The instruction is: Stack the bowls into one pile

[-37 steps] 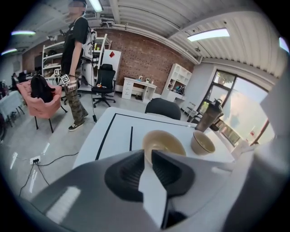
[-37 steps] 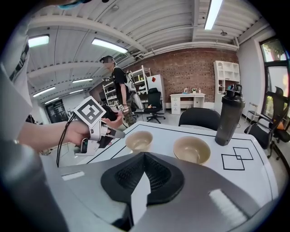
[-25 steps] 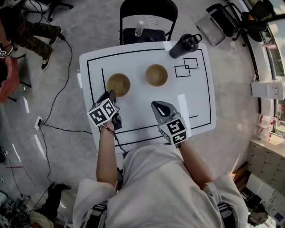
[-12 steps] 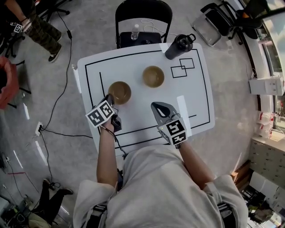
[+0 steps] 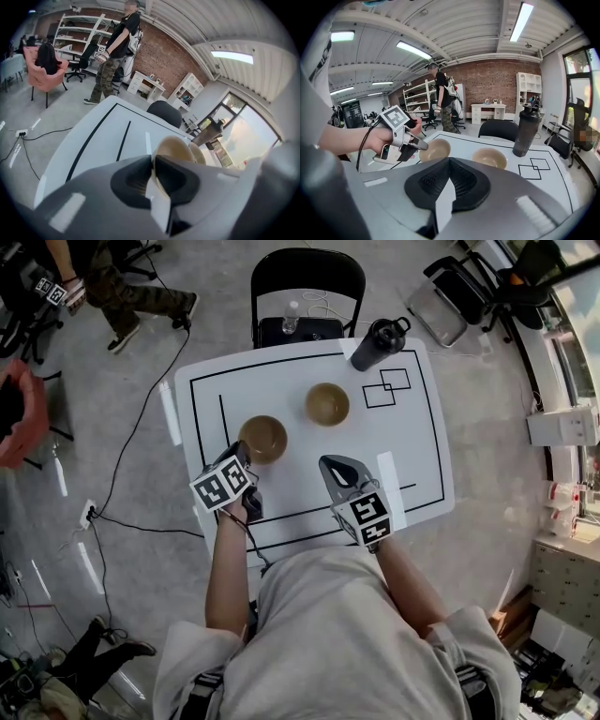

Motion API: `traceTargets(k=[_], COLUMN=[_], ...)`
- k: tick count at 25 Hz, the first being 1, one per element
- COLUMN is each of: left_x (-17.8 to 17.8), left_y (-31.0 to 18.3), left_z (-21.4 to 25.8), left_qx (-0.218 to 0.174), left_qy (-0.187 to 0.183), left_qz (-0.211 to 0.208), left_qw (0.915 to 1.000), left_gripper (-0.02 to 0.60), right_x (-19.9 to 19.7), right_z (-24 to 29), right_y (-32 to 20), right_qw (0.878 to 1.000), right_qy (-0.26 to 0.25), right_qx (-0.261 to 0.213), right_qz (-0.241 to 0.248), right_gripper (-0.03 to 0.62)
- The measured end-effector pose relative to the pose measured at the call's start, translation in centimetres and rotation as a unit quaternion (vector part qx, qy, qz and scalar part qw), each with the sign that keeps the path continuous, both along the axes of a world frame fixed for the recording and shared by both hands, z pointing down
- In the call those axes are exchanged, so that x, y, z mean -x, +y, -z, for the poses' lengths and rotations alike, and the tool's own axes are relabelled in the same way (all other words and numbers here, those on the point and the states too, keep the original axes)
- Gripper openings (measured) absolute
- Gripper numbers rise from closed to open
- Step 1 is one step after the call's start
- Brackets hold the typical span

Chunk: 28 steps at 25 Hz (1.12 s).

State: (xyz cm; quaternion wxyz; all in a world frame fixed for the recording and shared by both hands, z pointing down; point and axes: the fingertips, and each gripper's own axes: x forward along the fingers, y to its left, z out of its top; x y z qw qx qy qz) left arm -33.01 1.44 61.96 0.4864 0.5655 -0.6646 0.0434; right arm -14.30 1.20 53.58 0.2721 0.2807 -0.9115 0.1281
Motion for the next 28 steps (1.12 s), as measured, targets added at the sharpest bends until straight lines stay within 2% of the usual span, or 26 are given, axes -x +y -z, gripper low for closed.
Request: traceTargets(k=[8, 15, 28], left_x=[-0.8, -2.5, -7.0], left_y=[0.8, 1.0, -1.4], left_z=[3.5, 5.9, 8.2], left_qx=[-0.021, -0.032, -0.037], left_qy=[-0.016, -0.035, -0.044], left_qz=[-0.014, -0.027, -0.002], left_qw=[0.9996, 0.9985, 0.9984], left_gripper=[0.026, 0.026, 0.025], right_x=[0.2, -1.3, -5.6], right_z=[1.3, 1.8, 3.7], right_y=[0.8, 1.0, -2.1], right_qw=[1.000, 0.999, 0.998], right_qy=[-0.020, -0.037, -0.054], right_qx=[-0.014, -0.013, -0.026], right_qz=[-0.011, -0.026, 0.005], right_gripper=[0.000, 0.000, 0.000])
